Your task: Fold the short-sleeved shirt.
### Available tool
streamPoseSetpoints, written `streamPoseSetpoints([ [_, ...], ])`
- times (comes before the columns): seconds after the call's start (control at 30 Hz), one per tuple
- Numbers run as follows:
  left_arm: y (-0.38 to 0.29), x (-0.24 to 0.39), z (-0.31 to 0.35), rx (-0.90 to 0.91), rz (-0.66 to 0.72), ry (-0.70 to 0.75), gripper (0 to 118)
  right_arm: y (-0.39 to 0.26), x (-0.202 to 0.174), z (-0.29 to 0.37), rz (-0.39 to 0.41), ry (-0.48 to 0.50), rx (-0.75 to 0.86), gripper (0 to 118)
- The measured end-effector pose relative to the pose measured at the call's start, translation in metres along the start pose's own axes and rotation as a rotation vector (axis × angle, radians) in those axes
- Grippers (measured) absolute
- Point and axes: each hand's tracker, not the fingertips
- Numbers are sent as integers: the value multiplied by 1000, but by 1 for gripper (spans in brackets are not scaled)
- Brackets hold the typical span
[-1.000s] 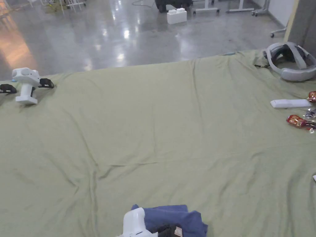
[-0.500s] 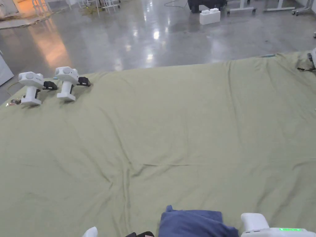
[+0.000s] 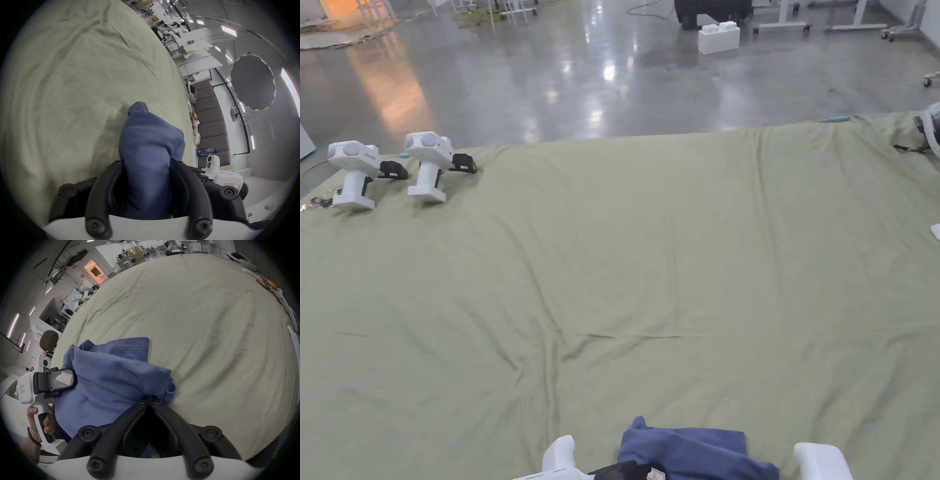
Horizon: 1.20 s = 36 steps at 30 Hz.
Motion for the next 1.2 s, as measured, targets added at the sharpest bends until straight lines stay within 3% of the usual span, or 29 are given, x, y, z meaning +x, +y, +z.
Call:
streamPoseSetpoints([
  [0.07, -3, 11, 26, 91, 24, -80, 46, 1, 1, 19, -159, 73, 26, 2],
  [0.1, 0, 11, 46, 104, 42, -183, 46, 1, 3, 32, -234, 173, 55, 2],
  [0.17, 18, 16, 88, 139, 4, -195, 46, -4, 4, 50, -297, 274, 114, 2],
  [0.2, 34, 16, 119, 178, -71, -112, 46, -6, 4, 57, -306, 280, 141, 2],
  [0.33, 99, -12, 237, 314, -132, 141, 46, -11, 4, 67, -284, 218, 133, 2],
  [0.43, 133, -55, 299, 411, -51, 321, 46, -16, 4, 65, -284, 188, 107, 2],
  [0.57, 156, -105, 320, 428, 125, 461, 47, -26, 16, 60, -284, 152, 88, 2],
  [0.63, 160, -121, 314, 442, 206, 495, 72, -29, 17, 62, -275, 144, 84, 2],
  [0.73, 172, -97, 311, 433, 103, 997, 77, -32, 6, 77, -237, 115, 121, 3],
  [0.83, 173, -64, 332, 432, -116, 1075, 77, -26, 9, 93, -179, 105, 206, 3],
  [0.87, 168, -39, 337, 492, -208, 1079, 77, -22, 8, 99, -174, 86, 236, 2],
  [0.93, 154, 1, 359, 562, -362, 956, 77, -10, 9, 115, -163, 91, 313, 2],
  [1.0, 133, 52, 366, 655, -417, 792, 77, 1, 2, 131, -130, 110, 391, 3],
  [1.1, 79, 131, 370, 807, -534, 515, 77, 18, -15, 160, -14, 93, 524, 3],
  [1.2, 34, 187, 351, 933, -691, 491, 77, 24, -35, 189, 144, -37, 686, 2],
])
